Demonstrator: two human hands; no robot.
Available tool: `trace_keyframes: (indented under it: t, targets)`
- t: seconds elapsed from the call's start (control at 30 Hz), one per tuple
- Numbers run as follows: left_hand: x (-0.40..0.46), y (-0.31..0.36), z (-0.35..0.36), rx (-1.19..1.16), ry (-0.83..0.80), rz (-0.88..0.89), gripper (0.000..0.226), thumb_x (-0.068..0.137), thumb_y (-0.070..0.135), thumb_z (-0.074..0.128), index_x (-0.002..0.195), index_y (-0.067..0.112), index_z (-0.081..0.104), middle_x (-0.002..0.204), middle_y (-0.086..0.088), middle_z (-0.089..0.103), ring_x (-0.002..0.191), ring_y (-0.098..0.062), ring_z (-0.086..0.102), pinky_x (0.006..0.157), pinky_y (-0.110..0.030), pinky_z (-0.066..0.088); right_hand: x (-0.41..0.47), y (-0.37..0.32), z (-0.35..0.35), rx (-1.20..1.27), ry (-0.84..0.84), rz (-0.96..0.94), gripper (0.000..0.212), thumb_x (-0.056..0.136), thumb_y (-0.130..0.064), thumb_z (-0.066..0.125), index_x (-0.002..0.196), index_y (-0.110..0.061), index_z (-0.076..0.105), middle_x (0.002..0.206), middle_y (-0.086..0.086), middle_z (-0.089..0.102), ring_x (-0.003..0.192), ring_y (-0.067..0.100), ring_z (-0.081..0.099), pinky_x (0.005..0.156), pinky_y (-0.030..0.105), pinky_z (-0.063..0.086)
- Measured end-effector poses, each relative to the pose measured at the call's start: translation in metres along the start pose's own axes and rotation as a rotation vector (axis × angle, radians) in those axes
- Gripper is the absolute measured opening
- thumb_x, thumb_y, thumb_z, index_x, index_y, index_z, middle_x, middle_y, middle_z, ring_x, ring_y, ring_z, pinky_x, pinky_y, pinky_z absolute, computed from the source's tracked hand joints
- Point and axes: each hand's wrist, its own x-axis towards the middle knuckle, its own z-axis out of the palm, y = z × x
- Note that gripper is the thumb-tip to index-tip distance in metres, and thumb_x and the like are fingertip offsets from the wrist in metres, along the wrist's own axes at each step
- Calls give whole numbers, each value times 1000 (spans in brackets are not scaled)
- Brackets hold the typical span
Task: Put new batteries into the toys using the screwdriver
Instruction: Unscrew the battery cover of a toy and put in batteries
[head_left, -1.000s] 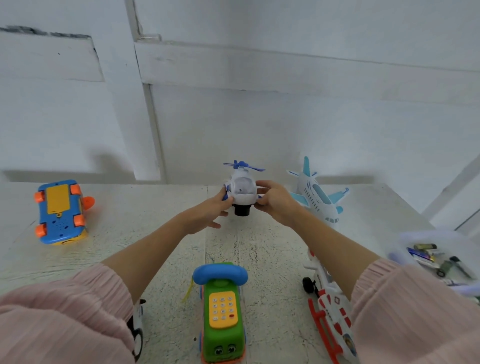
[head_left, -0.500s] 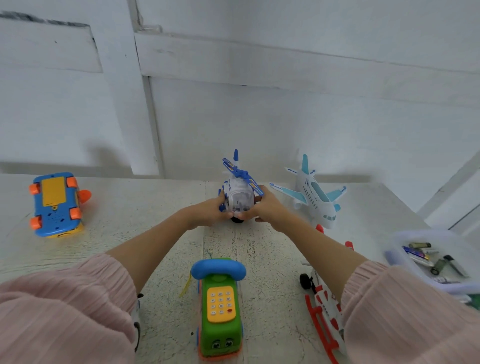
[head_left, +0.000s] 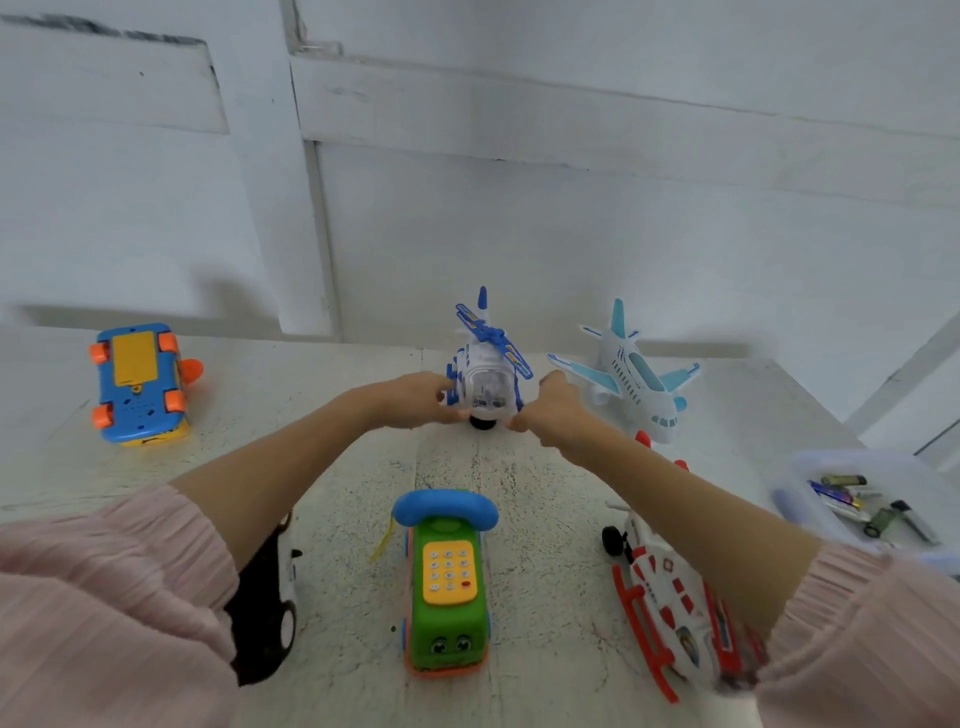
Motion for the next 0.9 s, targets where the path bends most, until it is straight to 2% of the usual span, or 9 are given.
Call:
trace_keyframes:
  t: [0.07, 0.13, 0.27, 0.33, 0.4, 0.47, 0.57, 0.67, 0.9]
  targets:
    - [-16, 0, -4, -35, 2, 4, 45, 97, 32, 51, 137, 13, 43, 132, -9, 55, 112, -22, 55, 87, -32, 46, -25, -2, -4, -19, -84, -42, 50, 83, -12, 65, 125, -7, 38, 125, 17, 44, 99, 23, 51, 74, 33, 51]
    - [-35, -1, -5, -82, -25, 14, 47, 95, 35, 53, 137, 16, 44, 126, -4, 59, 104, -18, 61, 88, -31, 49, -51, -5, -7, -94, -239, -112, 38, 88, -21, 61, 121, -11, 45, 117, 12, 54, 96, 19, 55, 85, 37, 50]
    - [-72, -5, -3, -95, -141, 54, 45, 93, 37, 54, 135, 22, 47, 123, 6, 60, 105, -9, 61, 89, -26, 50, -87, -6, -7, -172, -529, -153, 53, 87, -34, 61, 133, -21, 39, 122, 4, 49, 102, 21, 59, 84, 32, 52]
    - [-86, -6, -1, -76, -184, 61, 48, 91, 36, 57, 136, 23, 46, 128, 8, 57, 111, -9, 58, 95, -29, 49, -92, -2, 0, -200, -647, -116, 63, 84, -31, 65, 137, -25, 32, 125, 7, 49, 101, 23, 61, 84, 34, 54]
    - [-94, -7, 6, -11, -211, 73, 51, 90, 35, 60, 137, 21, 46, 132, 8, 54, 114, -10, 56, 99, -29, 46, -94, 0, 10, -176, -739, -83, 64, 83, -23, 68, 136, -26, 32, 122, 9, 53, 99, 27, 64, 83, 35, 55]
    - [-98, -9, 14, 53, -220, 90, 47, 90, 33, 61, 134, 19, 49, 130, 6, 55, 114, -11, 55, 97, -24, 45, -94, 1, 18, -73, -773, -49, 60, 82, -14, 68, 131, -23, 36, 120, 9, 55, 97, 28, 66, 83, 37, 56]
    - [-104, -15, 21, 71, -176, 111, 41, 91, 27, 62, 130, 17, 53, 124, 2, 59, 109, -17, 57, 97, -33, 46, -93, -2, 28, 28, -787, -34, 55, 80, -6, 68, 127, -18, 40, 119, 10, 55, 101, 27, 64, 84, 39, 55]
    - [-111, -23, 19, 68, -147, 96, 40, 91, 26, 62, 128, 16, 54, 121, 2, 60, 107, -22, 59, 96, -42, 47, -95, -6, 37, 30, -790, -46, 56, 80, -6, 68, 128, -16, 40, 119, 11, 55, 102, 28, 64, 85, 39, 55]
    - [-118, -34, 12, 114, -136, 60, 38, 90, 22, 64, 127, 14, 56, 119, 0, 61, 107, -21, 58, 96, -42, 47, -99, -15, 55, 31, -796, -68, 59, 82, -10, 67, 133, -14, 37, 123, 10, 55, 104, 27, 62, 89, 41, 53]
